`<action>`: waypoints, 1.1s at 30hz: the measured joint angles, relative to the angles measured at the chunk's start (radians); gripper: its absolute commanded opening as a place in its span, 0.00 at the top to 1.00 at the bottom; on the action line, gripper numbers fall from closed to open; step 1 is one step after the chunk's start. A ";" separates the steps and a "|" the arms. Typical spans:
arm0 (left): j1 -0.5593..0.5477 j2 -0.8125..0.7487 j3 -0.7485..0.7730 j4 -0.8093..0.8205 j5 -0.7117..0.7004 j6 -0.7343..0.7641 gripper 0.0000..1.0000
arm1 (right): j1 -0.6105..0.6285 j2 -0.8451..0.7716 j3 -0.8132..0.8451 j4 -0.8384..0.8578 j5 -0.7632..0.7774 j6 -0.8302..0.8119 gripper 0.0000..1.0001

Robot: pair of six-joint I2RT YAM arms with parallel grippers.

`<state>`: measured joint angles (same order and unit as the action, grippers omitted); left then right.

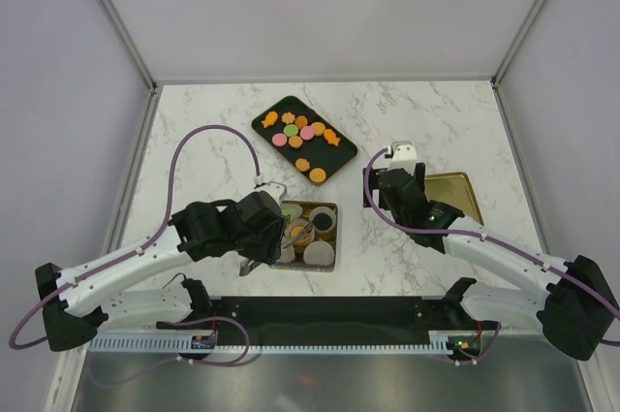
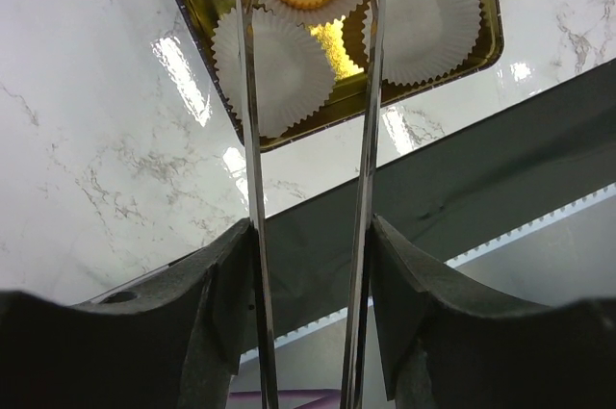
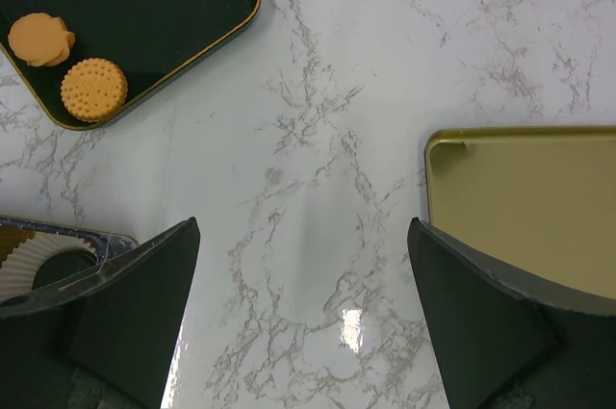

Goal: Pack the cookies

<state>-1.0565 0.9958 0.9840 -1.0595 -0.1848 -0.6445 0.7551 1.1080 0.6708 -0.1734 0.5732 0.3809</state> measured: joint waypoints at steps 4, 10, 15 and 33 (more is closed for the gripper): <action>0.000 0.000 0.000 0.002 0.000 0.000 0.45 | 0.000 0.000 0.000 0.000 0.000 0.000 0.02; 0.000 0.011 0.089 -0.002 0.001 0.001 0.46 | 0.000 0.000 0.000 0.000 -0.001 0.000 0.02; 0.052 0.138 0.295 0.029 -0.055 0.071 0.47 | 0.000 0.000 0.000 0.000 -0.001 0.000 0.02; 0.426 0.818 0.568 0.243 -0.130 0.307 0.47 | 0.000 0.015 0.000 0.000 -0.019 0.000 0.02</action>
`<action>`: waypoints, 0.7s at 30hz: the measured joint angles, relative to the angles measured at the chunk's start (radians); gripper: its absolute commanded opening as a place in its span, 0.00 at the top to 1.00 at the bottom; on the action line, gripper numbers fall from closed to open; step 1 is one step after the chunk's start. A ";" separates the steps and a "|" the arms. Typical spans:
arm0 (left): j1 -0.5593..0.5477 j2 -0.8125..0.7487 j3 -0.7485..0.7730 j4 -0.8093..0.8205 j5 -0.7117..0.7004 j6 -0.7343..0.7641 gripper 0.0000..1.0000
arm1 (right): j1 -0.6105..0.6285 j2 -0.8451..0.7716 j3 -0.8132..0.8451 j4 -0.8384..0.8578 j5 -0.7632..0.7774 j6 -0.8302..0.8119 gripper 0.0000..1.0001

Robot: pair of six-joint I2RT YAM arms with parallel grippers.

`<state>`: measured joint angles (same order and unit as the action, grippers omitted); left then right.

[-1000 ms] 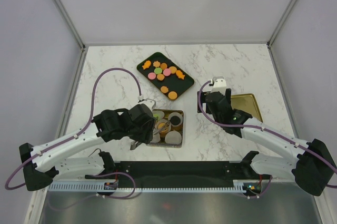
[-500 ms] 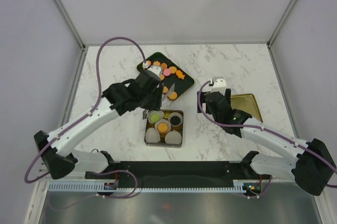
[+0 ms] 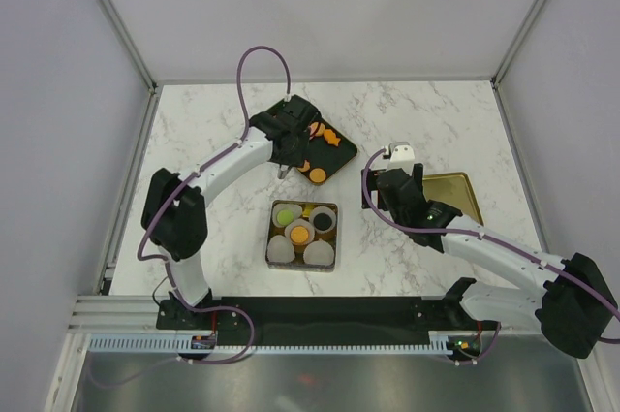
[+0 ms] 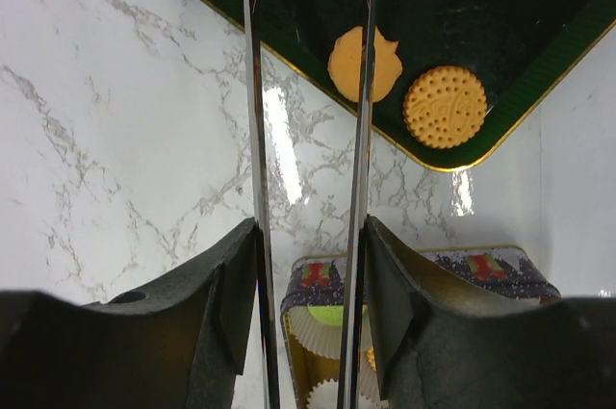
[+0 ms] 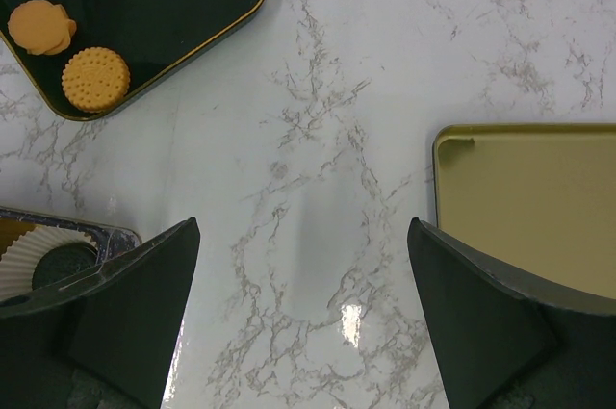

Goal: Pack the cookies

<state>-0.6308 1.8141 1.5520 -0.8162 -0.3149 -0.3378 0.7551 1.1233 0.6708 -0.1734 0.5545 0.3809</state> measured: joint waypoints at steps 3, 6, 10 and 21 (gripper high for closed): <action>0.008 0.026 0.019 0.010 0.000 0.004 0.46 | -0.001 0.000 0.000 0.000 -0.001 0.000 0.02; 0.019 0.038 0.031 0.016 0.000 0.006 0.46 | -0.001 0.000 0.000 0.000 -0.001 0.000 0.02; 0.032 0.053 0.047 0.024 0.001 0.008 0.47 | -0.001 0.000 0.000 0.001 -0.001 0.000 0.02; 0.036 0.072 0.051 0.030 0.012 0.011 0.51 | -0.001 0.000 0.000 0.000 -0.001 0.000 0.02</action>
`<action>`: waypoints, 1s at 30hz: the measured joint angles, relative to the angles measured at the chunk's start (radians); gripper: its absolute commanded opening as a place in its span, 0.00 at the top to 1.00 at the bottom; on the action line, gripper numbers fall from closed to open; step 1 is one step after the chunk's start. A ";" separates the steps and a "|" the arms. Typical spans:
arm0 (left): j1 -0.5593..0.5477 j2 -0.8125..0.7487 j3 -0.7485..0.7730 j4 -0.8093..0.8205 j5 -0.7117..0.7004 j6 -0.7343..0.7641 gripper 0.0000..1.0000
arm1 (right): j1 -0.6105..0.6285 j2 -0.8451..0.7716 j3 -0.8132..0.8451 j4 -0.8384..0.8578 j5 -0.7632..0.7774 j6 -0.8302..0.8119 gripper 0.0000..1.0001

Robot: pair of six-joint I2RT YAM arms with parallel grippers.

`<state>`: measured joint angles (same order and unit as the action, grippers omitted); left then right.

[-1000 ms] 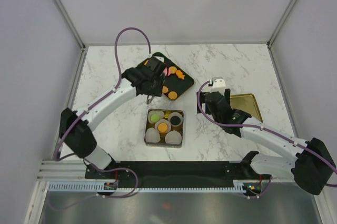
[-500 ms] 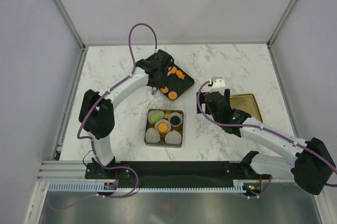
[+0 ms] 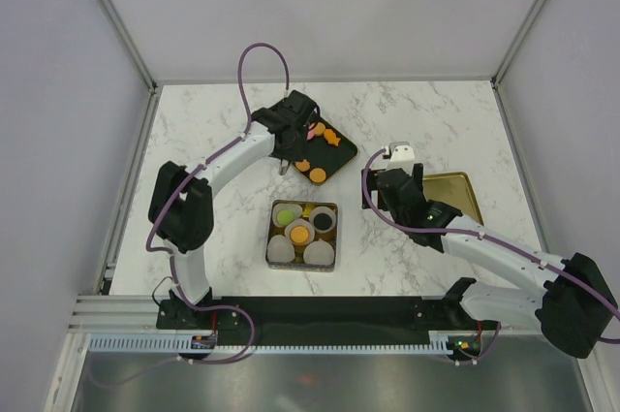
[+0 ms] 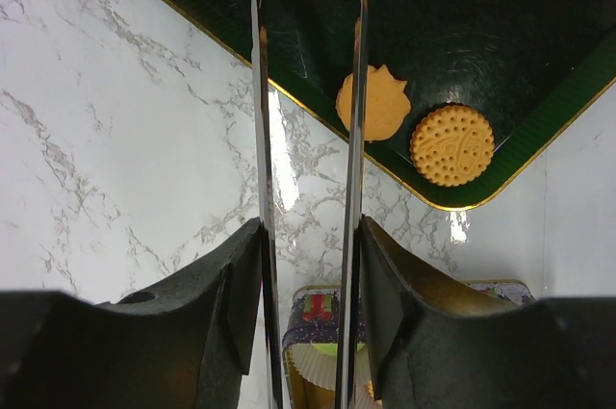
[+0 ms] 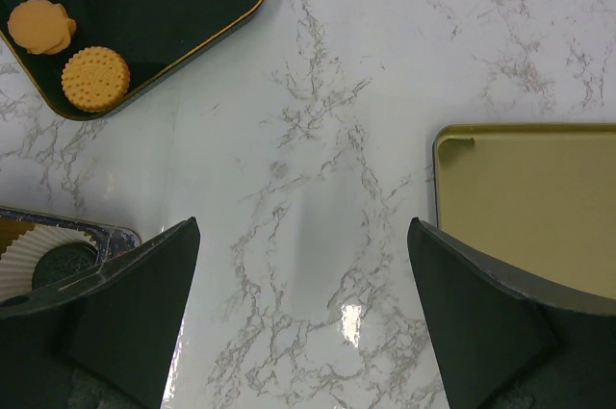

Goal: Pack the cookies

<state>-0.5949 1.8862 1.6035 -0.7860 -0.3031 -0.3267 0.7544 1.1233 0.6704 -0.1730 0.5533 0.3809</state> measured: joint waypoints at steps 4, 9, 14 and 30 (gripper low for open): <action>0.000 0.002 0.000 0.000 0.008 0.000 0.54 | 0.000 0.000 0.000 0.000 0.000 0.000 0.02; 0.000 0.002 0.000 0.000 0.016 0.000 0.59 | 0.000 0.000 0.000 0.000 0.000 0.000 0.02; 0.000 -0.026 0.000 -0.008 0.021 0.000 0.61 | 0.000 0.000 0.000 0.000 0.000 0.000 0.02; -0.164 -0.531 -0.256 -0.052 0.074 -0.026 0.62 | 0.000 0.000 0.000 0.000 0.000 0.000 0.02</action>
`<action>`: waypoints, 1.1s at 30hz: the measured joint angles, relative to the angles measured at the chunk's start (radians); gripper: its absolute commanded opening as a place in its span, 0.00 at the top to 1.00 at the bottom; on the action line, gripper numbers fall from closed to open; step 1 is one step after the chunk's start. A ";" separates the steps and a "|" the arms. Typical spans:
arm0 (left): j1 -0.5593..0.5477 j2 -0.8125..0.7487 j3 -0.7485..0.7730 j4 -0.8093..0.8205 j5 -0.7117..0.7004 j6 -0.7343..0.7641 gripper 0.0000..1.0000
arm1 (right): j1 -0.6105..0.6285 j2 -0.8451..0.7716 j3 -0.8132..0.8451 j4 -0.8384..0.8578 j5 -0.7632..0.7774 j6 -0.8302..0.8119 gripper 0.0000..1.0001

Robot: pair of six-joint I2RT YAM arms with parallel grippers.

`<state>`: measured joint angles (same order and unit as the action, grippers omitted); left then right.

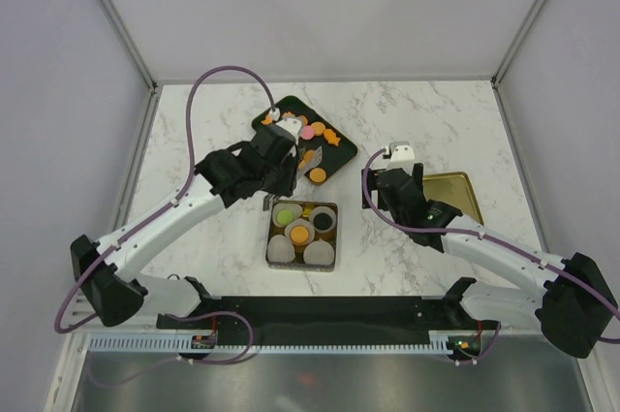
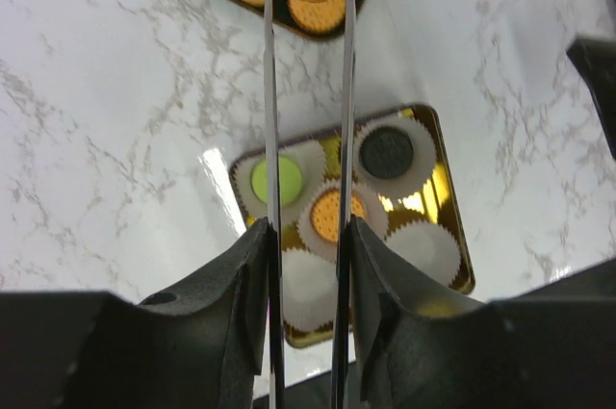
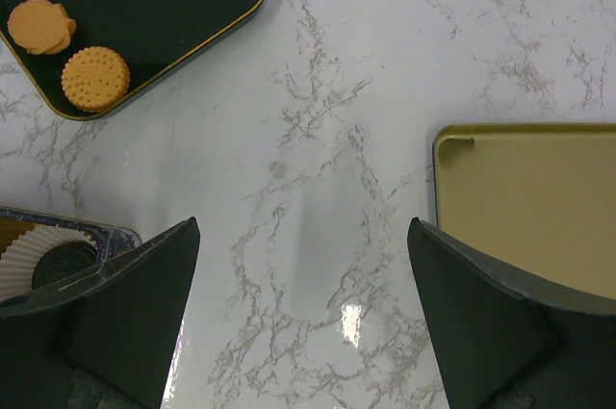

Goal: Pack the cookies

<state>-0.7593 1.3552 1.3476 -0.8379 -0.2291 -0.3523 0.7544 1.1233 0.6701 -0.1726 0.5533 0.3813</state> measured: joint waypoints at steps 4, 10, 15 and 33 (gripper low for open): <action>-0.105 -0.109 -0.111 -0.034 0.002 -0.038 0.62 | 0.000 0.000 0.000 0.000 0.000 0.000 0.02; -0.245 -0.274 -0.204 -0.093 0.003 -0.099 0.62 | 0.000 0.000 0.000 0.000 0.000 0.000 0.02; -0.360 -0.375 -0.268 -0.168 0.003 -0.203 0.62 | 0.000 0.003 0.000 0.000 0.000 0.000 0.02; -0.585 -0.349 -0.346 -0.251 -0.032 -0.401 0.57 | 0.000 0.018 0.000 0.000 0.000 0.000 0.02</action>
<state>-1.3445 1.0058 1.0019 -1.0889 -0.2611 -0.7536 0.7544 1.1408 0.6701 -0.1726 0.5533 0.3813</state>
